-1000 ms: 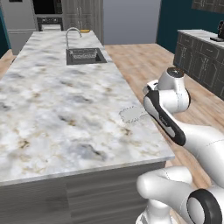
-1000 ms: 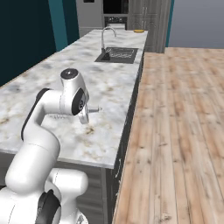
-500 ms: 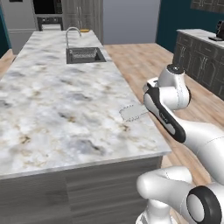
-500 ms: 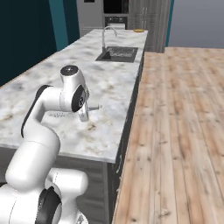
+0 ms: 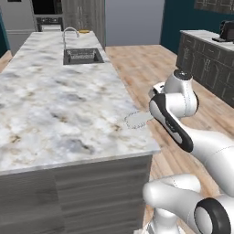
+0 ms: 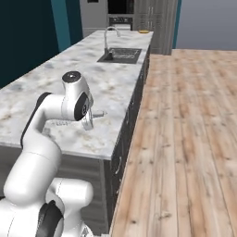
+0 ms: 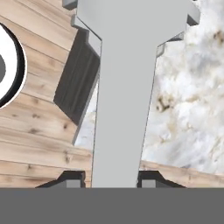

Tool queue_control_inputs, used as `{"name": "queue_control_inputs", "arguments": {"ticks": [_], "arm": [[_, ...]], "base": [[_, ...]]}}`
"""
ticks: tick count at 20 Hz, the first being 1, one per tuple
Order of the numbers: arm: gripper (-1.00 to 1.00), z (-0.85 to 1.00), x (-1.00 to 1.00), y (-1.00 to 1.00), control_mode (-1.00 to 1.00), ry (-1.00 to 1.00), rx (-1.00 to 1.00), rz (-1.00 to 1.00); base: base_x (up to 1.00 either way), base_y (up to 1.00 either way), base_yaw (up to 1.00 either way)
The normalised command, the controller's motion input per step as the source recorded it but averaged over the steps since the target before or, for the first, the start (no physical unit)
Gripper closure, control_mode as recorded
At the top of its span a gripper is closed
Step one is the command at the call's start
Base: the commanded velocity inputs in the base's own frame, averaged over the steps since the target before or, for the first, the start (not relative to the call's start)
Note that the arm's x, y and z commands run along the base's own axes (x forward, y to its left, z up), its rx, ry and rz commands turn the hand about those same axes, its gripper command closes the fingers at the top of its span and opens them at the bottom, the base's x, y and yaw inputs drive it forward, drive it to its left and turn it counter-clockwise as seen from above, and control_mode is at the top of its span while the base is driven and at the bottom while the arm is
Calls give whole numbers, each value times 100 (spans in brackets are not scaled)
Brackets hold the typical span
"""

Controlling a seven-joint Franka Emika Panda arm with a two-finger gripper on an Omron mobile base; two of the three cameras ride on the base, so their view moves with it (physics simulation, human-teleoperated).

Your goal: Pick up the tongs from the counter and place them near the plate next to the oven.

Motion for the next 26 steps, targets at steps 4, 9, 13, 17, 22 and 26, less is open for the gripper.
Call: {"name": "queue_control_inputs", "arguments": {"ticks": [4, 9, 13, 17, 22, 26], "arm": [[100, 0, 0, 0, 100, 0, 0, 0], [100, 0, 0, 0, 100, 0, 0, 0], [100, 0, 0, 0, 100, 0, 0, 0], [100, 0, 0, 0, 100, 0, 0, 0], [100, 0, 0, 0, 100, 0, 0, 0], [100, 0, 0, 0, 100, 0, 0, 0]], "base": [[-21, -92, 0], [-15, -100, 0], [-3, -96, 0], [34, -73, 0], [91, -46, 0], [100, -39, 0]]}}
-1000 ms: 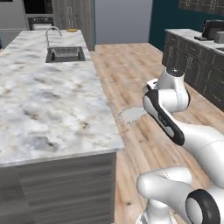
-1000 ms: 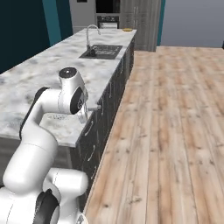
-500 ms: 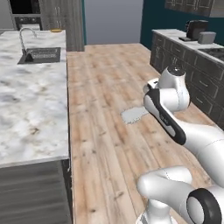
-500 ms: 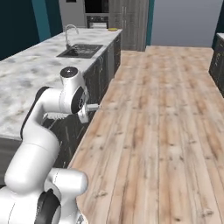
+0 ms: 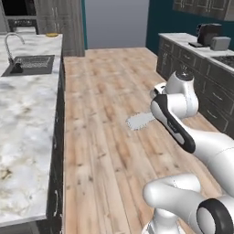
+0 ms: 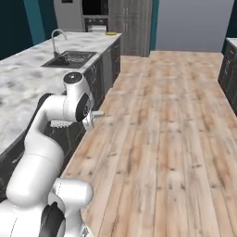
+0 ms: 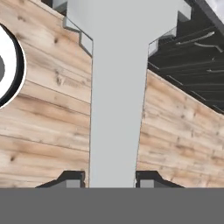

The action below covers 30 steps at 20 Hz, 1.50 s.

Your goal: Pick up the tongs from the counter and place them near the plate next to the oven.

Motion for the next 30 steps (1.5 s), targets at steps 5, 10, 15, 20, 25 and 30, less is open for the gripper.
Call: {"name": "queue_control_inputs", "arguments": {"ticks": [5, 10, 15, 20, 25, 30], "arm": [[100, 0, 0, 0, 100, 0, 0, 0], [100, 0, 0, 0, 100, 0, 0, 0], [100, 0, 0, 0, 100, 0, 0, 0], [100, 0, 0, 0, 100, 0, 0, 0], [100, 0, 0, 0, 100, 0, 0, 0], [100, 0, 0, 0, 100, 0, 0, 0]], "base": [[100, -37, 0], [100, -34, 0], [100, -37, 4], [100, -46, 11], [100, -51, 16], [100, -50, 14]]}}
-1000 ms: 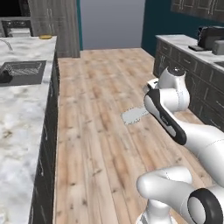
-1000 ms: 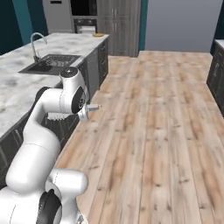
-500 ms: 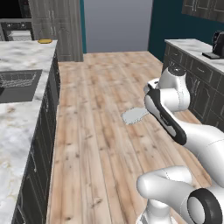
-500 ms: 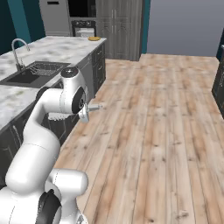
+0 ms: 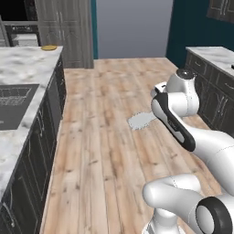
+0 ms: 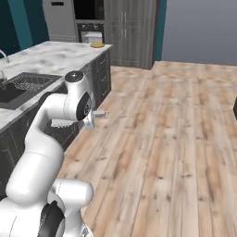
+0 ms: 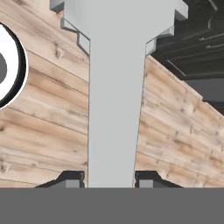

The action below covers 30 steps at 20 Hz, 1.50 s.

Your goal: Pick up the tongs from the counter and place them near the plate next to the oven.

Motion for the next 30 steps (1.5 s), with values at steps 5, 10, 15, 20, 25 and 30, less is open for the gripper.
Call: {"name": "queue_control_inputs", "arguments": {"ticks": [5, 10, 15, 20, 25, 30], "arm": [[100, 0, 0, 0, 100, 0, 0, 0], [100, 0, 0, 0, 100, 0, 0, 0], [100, 0, 0, 0, 100, 0, 0, 0], [100, 0, 0, 0, 100, 0, 0, 0], [100, 0, 0, 0, 100, 0, 0, 0], [100, 0, 0, 0, 100, 0, 0, 0]], "base": [[100, -41, 13], [100, -41, 14], [100, -45, 17], [100, -43, 18], [100, -47, 20], [100, -47, 23]]}}
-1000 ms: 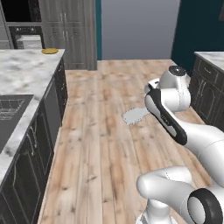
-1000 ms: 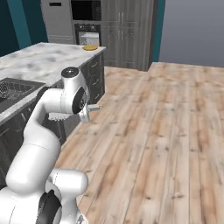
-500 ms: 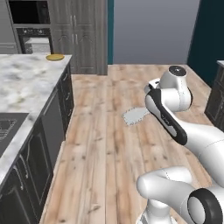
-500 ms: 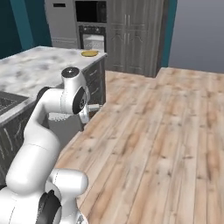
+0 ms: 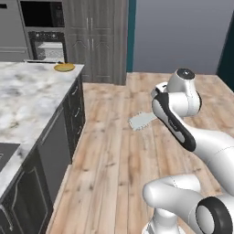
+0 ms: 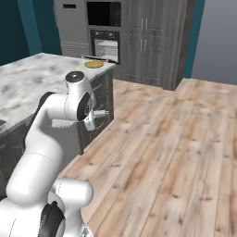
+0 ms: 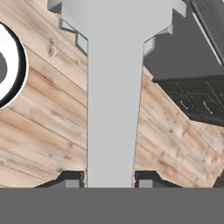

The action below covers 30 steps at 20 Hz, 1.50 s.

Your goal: Pick up the tongs from the counter and place them near the plate next to the oven.

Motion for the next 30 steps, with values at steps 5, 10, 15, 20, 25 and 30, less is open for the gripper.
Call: {"name": "queue_control_inputs", "arguments": {"ticks": [5, 10, 15, 20, 25, 30], "arm": [[100, 0, 0, 0, 100, 0, 0, 0], [100, 0, 0, 0, 100, 0, 0, 0], [100, 0, 0, 0, 100, 0, 0, 0], [100, 0, 0, 0, 100, 0, 0, 0], [100, 0, 0, 0, 100, 0, 0, 0], [100, 0, 0, 0, 100, 0, 0, 0]], "base": [[100, -45, 27], [100, -50, 31], [100, -56, 32], [100, -58, 33], [100, -59, 33], [100, -57, 34]]}}
